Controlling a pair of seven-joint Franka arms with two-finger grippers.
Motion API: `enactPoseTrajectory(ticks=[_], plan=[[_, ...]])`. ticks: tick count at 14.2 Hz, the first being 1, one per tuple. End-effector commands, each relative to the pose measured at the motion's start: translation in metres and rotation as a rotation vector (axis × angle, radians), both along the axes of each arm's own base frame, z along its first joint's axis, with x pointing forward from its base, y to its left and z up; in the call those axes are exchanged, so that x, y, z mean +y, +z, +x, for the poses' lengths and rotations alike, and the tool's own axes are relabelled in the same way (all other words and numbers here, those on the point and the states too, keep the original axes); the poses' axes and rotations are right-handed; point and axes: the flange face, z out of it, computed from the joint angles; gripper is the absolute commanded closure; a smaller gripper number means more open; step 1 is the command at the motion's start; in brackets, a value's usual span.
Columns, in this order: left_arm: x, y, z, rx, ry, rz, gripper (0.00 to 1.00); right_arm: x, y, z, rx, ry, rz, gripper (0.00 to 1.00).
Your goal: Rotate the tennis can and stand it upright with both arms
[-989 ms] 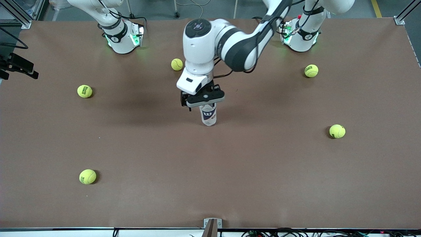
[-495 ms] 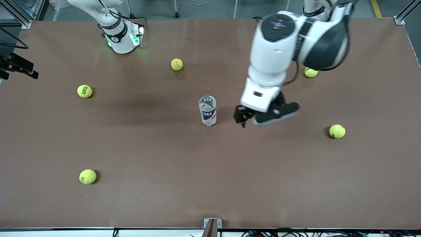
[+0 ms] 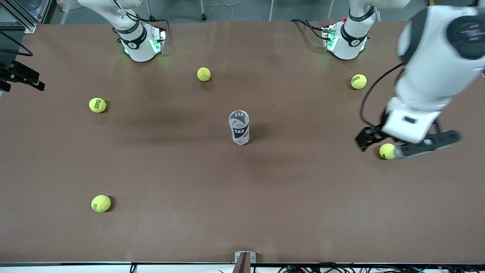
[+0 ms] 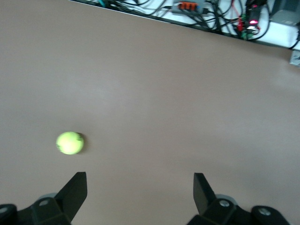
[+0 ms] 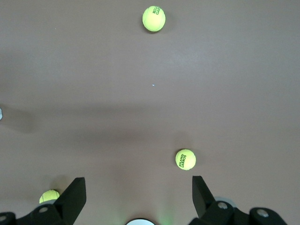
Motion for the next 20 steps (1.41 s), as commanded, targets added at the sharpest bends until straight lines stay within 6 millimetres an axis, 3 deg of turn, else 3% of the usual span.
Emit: enactPoseTrajectory(ticks=[1,3,4,6,7,9,12,20], plan=[[0.063,0.017,-0.031,0.019,-0.079,-0.046,0.0,0.002,0.004,-0.01,-0.003,0.003,-0.01,0.0],[0.103,0.03,-0.058,0.017,-0.15,-0.074,0.0,0.002,0.004,-0.01,-0.001,0.005,-0.035,0.0],[0.113,0.033,-0.074,0.021,-0.17,-0.075,0.0,0.002,0.005,-0.01,-0.004,0.003,-0.034,0.0],[0.12,0.034,-0.102,0.076,-0.201,-0.08,0.0,0.003,0.006,-0.01,-0.004,0.005,-0.034,0.0],[0.123,0.034,-0.105,0.124,-0.231,-0.076,0.0,0.002,0.006,-0.01,-0.004,0.003,-0.034,0.0],[0.123,0.034,-0.091,0.136,-0.276,-0.064,0.0,0.002,0.006,-0.011,0.001,0.001,-0.027,0.0],[0.118,0.053,-0.07,0.134,-0.282,-0.067,0.0,0.001,0.005,-0.011,0.01,-0.003,-0.019,0.0],[0.112,0.055,-0.057,0.037,-0.233,-0.055,0.0,0.0,0.003,-0.011,0.019,-0.005,-0.016,0.0]])
